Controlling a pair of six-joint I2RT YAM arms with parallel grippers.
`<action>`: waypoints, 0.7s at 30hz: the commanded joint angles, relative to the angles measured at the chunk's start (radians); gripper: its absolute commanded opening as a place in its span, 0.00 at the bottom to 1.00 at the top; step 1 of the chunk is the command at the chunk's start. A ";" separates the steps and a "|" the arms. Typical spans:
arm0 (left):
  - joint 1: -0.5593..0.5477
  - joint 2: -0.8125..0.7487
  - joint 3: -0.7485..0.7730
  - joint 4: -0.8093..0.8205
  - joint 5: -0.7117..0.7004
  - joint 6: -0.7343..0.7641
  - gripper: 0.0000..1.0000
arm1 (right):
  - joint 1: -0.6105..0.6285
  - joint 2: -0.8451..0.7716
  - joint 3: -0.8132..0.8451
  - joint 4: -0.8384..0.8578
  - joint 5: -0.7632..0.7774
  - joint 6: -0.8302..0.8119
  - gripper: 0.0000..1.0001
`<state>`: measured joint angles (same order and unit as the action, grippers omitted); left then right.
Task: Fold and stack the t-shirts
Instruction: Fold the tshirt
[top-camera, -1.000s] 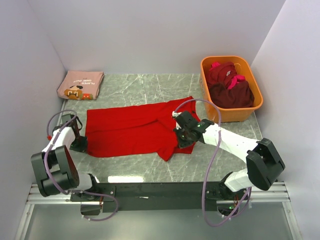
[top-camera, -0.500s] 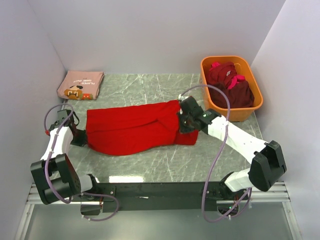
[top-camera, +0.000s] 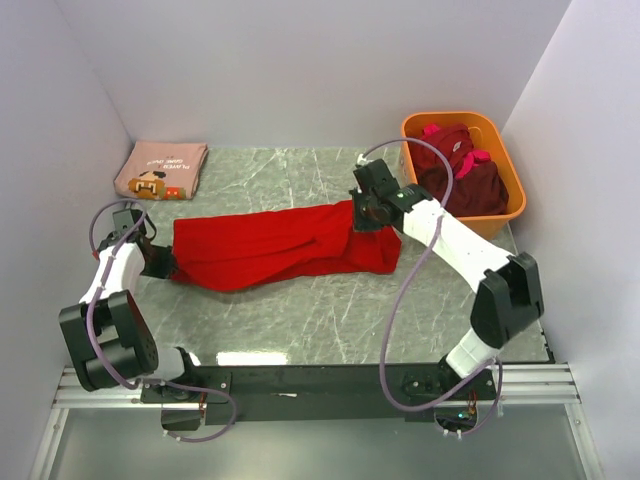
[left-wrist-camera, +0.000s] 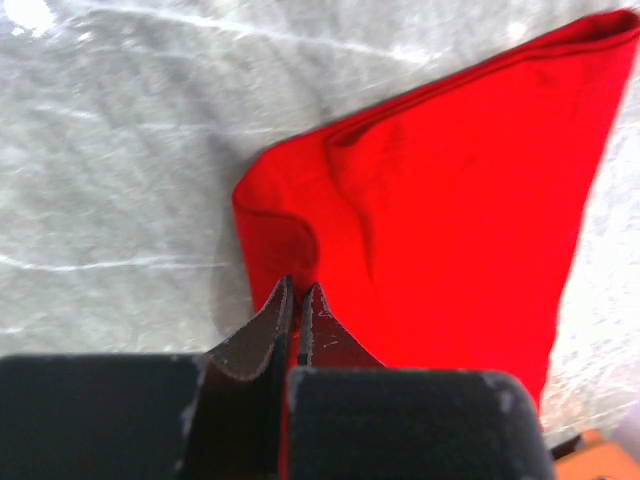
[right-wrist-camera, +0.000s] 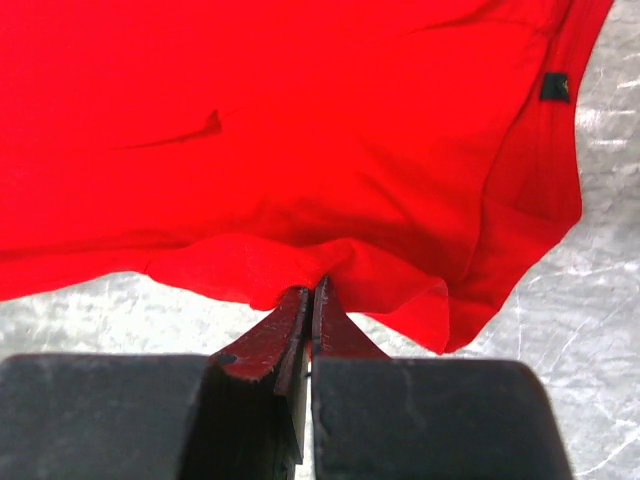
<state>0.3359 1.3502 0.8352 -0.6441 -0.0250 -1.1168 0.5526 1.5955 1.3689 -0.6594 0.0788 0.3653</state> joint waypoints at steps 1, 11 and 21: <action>-0.003 0.015 0.050 0.067 0.005 -0.044 0.01 | -0.017 0.041 0.081 -0.006 0.009 -0.022 0.00; -0.003 0.133 0.065 0.162 0.039 -0.089 0.05 | -0.072 0.220 0.203 0.043 -0.031 -0.080 0.00; -0.003 0.096 0.154 0.134 -0.080 -0.123 0.99 | -0.100 0.451 0.470 0.010 0.042 -0.173 0.36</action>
<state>0.3359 1.5047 0.9165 -0.5003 -0.0246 -1.2251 0.4660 2.0132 1.7397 -0.6468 0.0559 0.2386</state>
